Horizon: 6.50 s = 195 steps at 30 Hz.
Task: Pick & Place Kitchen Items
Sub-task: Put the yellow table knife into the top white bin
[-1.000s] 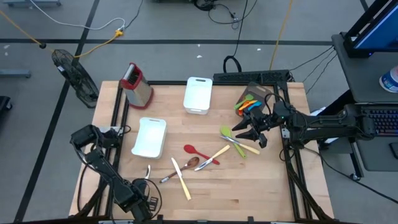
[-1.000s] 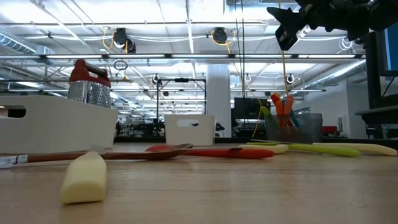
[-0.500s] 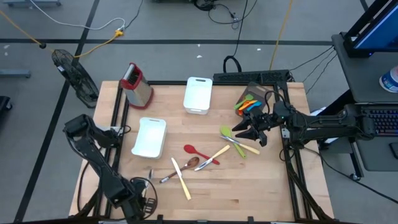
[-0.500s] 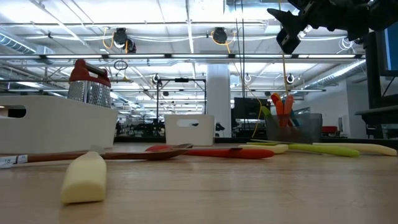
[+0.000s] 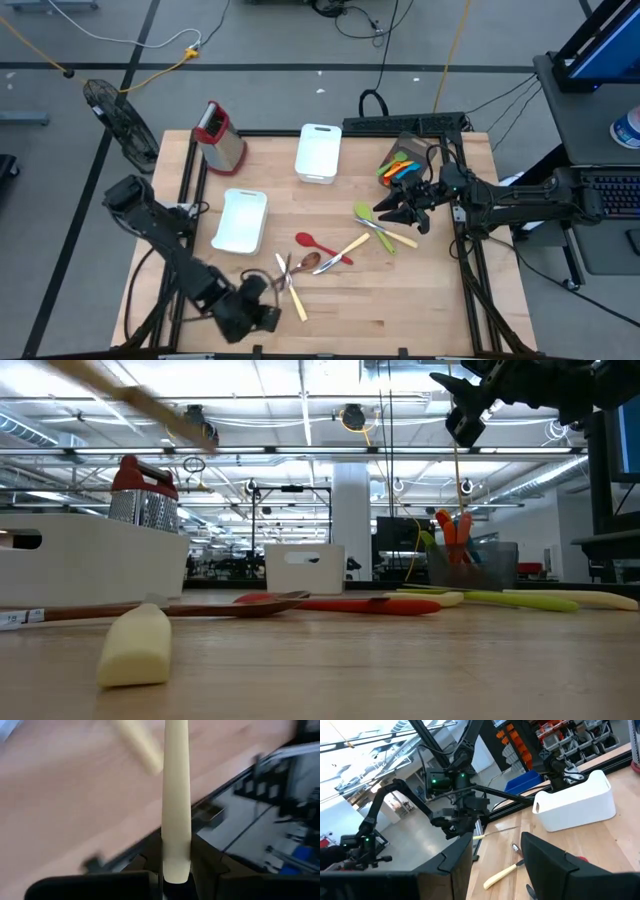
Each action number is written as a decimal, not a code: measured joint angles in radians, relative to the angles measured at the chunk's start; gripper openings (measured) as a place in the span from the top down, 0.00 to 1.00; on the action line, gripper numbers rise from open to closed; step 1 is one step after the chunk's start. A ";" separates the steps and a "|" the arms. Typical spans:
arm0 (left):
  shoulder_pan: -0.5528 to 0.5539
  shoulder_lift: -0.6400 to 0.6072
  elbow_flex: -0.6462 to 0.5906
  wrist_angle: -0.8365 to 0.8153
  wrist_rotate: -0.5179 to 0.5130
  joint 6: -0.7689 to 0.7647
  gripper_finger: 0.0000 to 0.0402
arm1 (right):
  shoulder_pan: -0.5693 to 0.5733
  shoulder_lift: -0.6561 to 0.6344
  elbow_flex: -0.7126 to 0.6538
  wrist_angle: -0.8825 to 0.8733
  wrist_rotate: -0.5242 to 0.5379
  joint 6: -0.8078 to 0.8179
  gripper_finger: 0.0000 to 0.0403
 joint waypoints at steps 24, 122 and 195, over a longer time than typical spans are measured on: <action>0.472 0.000 0.000 0.621 0.051 0.775 0.86 | 0.054 0.019 0.000 0.001 0.004 0.148 0.60; 0.718 -0.001 0.001 0.632 0.357 1.029 0.55 | 0.098 0.343 0.136 0.302 0.262 0.168 0.84; 0.697 -0.832 -0.120 -0.302 -0.361 1.606 0.64 | -0.403 1.098 0.628 0.111 -0.255 1.286 0.83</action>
